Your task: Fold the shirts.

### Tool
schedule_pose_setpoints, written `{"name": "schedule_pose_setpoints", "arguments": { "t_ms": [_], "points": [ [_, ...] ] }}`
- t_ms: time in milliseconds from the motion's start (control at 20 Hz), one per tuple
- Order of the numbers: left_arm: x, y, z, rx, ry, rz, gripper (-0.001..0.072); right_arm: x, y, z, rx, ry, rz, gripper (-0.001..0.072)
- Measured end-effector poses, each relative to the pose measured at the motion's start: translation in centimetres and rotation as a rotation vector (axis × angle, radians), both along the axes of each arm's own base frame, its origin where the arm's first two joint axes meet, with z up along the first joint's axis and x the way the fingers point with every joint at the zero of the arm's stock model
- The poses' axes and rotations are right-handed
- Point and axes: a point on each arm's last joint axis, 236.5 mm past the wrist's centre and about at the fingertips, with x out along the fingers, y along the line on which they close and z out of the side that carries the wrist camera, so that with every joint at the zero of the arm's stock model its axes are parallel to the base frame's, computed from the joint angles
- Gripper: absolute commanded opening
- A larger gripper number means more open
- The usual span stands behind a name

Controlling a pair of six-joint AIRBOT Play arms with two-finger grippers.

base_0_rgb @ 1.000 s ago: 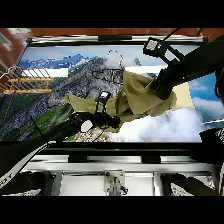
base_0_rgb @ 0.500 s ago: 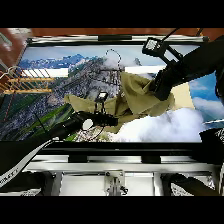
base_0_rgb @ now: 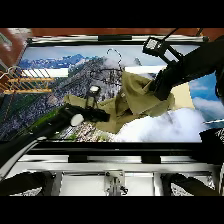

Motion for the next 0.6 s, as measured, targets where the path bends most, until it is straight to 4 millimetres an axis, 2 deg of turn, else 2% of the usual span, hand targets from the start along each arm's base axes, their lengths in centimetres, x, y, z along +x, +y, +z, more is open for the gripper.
{"name": "schedule_pose_setpoints", "arguments": {
  "t_ms": [200,250,300,350,400,450,500,600],
  "points": [
    [4.3,7.0,5.6,0.008,-0.090,0.137,0.0032,-0.6,1.3,1.9,0.080,-0.027,-0.006,0.0066],
    [4.9,8.0,6.5,0.003,-0.099,0.154,0.0074,-0.6,1.5,2.5,0.096,-0.044,-0.010,0.0066],
    [5.1,8.3,7.2,-0.008,-0.103,0.154,0.0280,-0.5,1.7,3.0,0.111,-0.061,-0.014,0.0066],
    [5.1,8.1,7.7,-0.026,-0.102,0.144,0.0479,-0.5,1.9,3.3,0.122,-0.070,-0.016,0.0066],
    [4.7,7.4,7.7,-0.047,-0.083,0.125,0.0533,-0.5,2.0,3.5,0.129,-0.074,-0.019,0.0066],
    [4.1,6.2,7.3,-0.071,-0.053,0.099,0.0545,-0.4,2.0,3.7,0.136,-0.078,-0.023,0.0066],
    [3.4,4.6,6.8,-0.096,-0.021,0.073,0.0607,-0.3,2.1,3.7,0.141,-0.077,-0.029,0.0066],
    [1.8,0.9,5.2,-0.137,0.036,0.012,0.0621,-0.1,2.2,3.6,0.149,-0.070,-0.037,0.0066]
  ]
}}
